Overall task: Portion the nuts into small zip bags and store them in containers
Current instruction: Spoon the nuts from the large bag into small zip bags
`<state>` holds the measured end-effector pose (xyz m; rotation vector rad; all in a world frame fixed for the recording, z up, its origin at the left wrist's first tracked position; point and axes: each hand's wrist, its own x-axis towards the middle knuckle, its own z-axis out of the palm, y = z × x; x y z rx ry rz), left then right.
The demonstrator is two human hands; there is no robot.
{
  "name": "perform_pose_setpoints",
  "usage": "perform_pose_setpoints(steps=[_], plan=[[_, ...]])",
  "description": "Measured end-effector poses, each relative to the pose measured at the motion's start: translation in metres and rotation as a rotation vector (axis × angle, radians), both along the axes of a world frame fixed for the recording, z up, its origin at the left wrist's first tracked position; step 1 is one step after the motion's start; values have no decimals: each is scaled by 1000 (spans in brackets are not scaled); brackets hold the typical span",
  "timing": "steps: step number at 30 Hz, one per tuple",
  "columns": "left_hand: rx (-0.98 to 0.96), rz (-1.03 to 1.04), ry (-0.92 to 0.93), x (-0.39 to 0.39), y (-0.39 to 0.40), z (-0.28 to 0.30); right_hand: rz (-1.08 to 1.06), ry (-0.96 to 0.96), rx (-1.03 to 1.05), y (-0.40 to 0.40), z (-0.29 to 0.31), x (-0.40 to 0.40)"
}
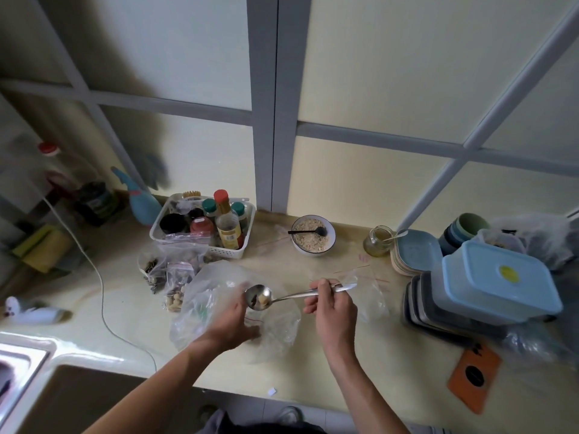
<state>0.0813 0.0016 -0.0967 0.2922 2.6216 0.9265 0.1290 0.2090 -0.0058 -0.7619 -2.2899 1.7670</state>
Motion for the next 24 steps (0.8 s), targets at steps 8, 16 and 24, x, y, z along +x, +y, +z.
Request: perform_pose_setpoints(steps=[8, 16, 24], plan=[[105, 177, -62, 5, -1, -5, 726, 99, 234, 0, -8, 13], [71, 214, -46, 6, -3, -2, 901, 153, 313, 7, 3, 13], [49, 398, 9, 0, -13, 5, 451, 432, 344, 23, 4, 5]])
